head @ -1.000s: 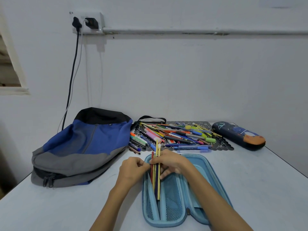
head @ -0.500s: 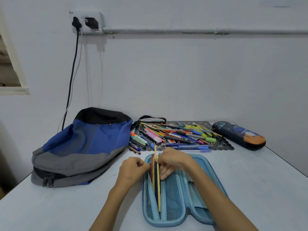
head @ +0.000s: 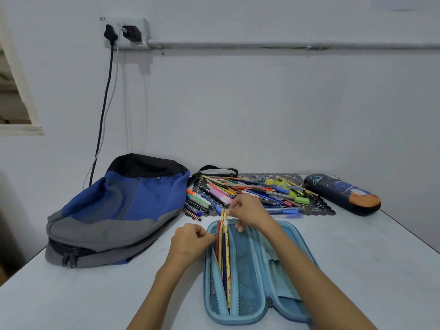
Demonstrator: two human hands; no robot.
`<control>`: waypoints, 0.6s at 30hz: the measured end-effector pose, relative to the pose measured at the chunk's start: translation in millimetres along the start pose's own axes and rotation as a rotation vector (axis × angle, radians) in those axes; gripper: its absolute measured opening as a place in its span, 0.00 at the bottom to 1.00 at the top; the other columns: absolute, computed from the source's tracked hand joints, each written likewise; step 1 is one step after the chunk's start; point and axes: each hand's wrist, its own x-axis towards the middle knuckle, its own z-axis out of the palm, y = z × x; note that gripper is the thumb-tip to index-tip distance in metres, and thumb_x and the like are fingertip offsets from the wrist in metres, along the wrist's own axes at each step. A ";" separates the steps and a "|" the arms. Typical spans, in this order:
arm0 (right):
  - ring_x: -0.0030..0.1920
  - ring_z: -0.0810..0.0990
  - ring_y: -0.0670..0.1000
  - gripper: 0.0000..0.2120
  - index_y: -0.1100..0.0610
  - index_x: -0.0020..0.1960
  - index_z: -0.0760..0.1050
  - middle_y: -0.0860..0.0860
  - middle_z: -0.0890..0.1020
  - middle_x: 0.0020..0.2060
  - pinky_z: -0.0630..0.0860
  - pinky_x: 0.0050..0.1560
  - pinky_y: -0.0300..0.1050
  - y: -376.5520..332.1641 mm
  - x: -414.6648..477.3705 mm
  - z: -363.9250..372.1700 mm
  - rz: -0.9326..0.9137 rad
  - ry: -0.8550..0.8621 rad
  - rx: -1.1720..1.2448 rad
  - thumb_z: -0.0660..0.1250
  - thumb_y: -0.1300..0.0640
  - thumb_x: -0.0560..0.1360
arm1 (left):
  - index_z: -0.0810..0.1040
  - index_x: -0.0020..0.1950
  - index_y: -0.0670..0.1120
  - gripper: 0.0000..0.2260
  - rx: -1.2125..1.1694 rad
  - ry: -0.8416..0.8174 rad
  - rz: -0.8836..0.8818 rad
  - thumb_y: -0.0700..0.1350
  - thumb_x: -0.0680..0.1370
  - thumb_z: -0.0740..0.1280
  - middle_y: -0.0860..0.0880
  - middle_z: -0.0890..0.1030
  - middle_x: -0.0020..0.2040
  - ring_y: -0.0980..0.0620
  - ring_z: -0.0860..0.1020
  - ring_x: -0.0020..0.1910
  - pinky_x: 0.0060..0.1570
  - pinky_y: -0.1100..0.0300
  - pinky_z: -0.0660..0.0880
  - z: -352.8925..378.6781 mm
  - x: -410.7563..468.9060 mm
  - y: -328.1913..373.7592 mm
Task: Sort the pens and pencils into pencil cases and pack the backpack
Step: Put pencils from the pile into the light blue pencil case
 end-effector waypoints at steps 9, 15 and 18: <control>0.51 0.81 0.53 0.10 0.62 0.54 0.82 0.56 0.83 0.54 0.76 0.52 0.47 -7.7 13.5 21.2 -0.178 -0.014 -0.233 0.62 0.63 0.79 | 0.81 0.35 0.47 0.09 0.013 0.002 0.000 0.49 0.72 0.71 0.50 0.82 0.35 0.54 0.77 0.37 0.33 0.63 0.69 0.3 0.1 0.9; 0.49 0.81 0.49 0.08 0.62 0.51 0.83 0.55 0.85 0.51 0.74 0.50 0.41 -5.4 12.7 20.6 -0.219 -0.023 -0.240 0.66 0.65 0.76 | 0.81 0.34 0.48 0.09 0.061 0.019 0.010 0.50 0.73 0.70 0.51 0.80 0.33 0.54 0.75 0.36 0.32 0.63 0.68 0.6 -0.2 1.5; 0.39 0.77 0.43 0.08 0.63 0.52 0.83 0.55 0.85 0.50 0.71 0.46 0.38 -5.8 9.9 20.8 -0.241 -0.035 -0.226 0.67 0.65 0.76 | 0.82 0.36 0.47 0.09 0.058 0.028 0.016 0.50 0.73 0.71 0.51 0.81 0.34 0.55 0.75 0.35 0.32 0.63 0.67 1.6 0.6 1.1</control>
